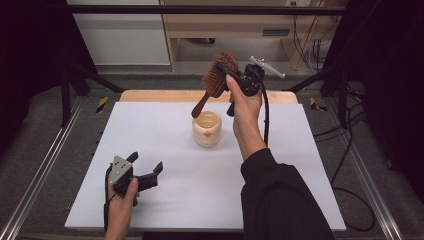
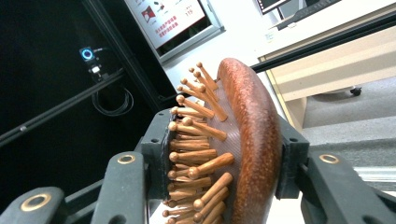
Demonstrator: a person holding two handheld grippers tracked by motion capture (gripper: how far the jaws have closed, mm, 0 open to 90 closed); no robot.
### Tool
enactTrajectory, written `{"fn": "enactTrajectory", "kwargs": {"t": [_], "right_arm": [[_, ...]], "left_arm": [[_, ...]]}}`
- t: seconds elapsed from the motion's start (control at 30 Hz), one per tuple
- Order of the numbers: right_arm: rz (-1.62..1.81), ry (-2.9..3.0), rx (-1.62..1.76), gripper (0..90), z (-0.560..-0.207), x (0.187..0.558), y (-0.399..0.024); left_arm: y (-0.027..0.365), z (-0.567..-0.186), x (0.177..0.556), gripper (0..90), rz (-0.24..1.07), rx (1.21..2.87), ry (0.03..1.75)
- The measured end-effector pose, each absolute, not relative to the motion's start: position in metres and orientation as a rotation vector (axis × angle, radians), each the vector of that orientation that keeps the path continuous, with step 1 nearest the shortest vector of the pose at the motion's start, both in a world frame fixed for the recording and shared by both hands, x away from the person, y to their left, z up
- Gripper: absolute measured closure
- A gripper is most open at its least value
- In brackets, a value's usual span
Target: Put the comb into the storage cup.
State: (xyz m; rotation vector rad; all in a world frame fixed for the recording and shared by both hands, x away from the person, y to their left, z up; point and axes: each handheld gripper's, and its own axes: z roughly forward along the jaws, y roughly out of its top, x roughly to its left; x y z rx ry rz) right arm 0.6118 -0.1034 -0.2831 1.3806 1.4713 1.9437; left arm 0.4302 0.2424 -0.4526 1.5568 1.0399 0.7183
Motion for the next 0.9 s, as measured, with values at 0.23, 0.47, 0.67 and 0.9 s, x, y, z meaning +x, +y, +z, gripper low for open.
{"fn": "enactTrajectory", "kwargs": {"t": [0.23, 0.47, 0.67, 0.9], "right_arm": [[1.94, 1.445, 1.383, 50.9, -0.281, 0.61, -0.111], [1.921, 1.447, 1.367, 50.9, -0.279, 0.609, -0.115], [1.926, 1.428, 1.352, 50.8, -0.278, 0.608, -0.118], [1.923, 1.428, 1.353, 50.8, -0.278, 0.607, -0.12]], "left_arm": [[0.242, -0.453, 0.43, 2.8, 0.713, 1.556, 1.041], [0.241, -0.453, 0.43, 2.9, 0.712, 1.557, 1.039], [0.242, -0.453, 0.43, 2.8, 0.714, 1.556, 1.043], [0.242, -0.453, 0.43, 2.7, 0.717, 1.555, 1.045]]}}
